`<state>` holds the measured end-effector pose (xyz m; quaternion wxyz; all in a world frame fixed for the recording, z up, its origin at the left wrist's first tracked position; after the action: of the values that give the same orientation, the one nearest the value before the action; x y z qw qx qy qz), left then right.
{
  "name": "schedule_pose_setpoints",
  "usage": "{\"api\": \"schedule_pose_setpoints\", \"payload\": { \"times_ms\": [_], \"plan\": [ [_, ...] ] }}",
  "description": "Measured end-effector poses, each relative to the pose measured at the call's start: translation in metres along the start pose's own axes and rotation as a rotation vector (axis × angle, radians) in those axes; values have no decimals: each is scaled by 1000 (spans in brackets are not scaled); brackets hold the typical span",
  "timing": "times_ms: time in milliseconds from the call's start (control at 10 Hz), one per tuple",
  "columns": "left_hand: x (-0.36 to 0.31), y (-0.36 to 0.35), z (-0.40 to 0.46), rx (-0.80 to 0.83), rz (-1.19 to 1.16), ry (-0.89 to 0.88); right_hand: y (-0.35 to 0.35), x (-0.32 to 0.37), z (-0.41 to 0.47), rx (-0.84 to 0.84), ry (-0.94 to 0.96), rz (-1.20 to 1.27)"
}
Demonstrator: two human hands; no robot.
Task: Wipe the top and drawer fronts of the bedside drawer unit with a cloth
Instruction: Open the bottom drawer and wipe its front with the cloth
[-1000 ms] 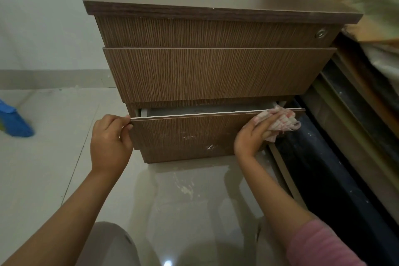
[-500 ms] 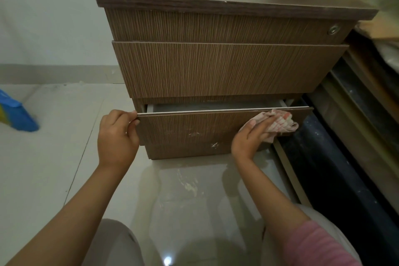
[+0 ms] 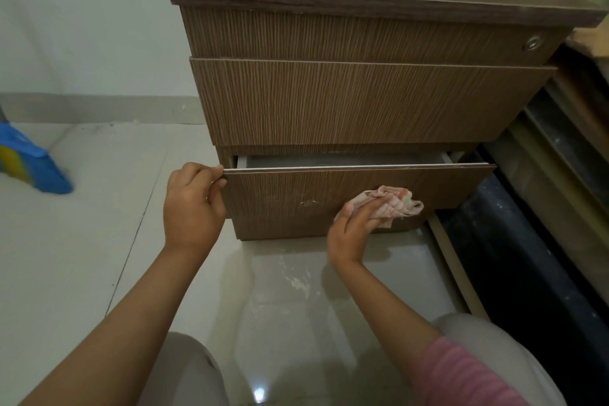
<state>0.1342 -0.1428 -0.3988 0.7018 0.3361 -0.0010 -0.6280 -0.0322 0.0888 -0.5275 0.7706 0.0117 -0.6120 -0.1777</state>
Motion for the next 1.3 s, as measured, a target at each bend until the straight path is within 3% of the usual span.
{"api": "schedule_pose_setpoints", "payload": {
  "times_ms": [200,400,700,1100,1300],
  "plan": [
    [1,-1,-1,-3,-8,10,26,18,33,-155,18,39],
    [3,-2,-1,6,-13,19,-3,44,2,-122,148,75],
    [1,-1,0,1,-31,3,1,18,4,-122,77,16],
    [4,-2,0,11,-38,15,-37,45,-29,-69,275,-23],
    [3,0,2,10,-54,3,-23,16,-17,-67,193,-55]
  ]
}}
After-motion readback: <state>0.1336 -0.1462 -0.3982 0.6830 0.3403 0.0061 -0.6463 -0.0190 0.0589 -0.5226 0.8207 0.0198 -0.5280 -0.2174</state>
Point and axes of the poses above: each hand's wrist, its own z-axis towards the middle knuckle, its own y-axis out of the back of the hand, x = y × z, the point moved 10 cm from there along z, towards the middle knuckle, and after that the axes turned 10 degrees about -x, right-handed, at the moved point
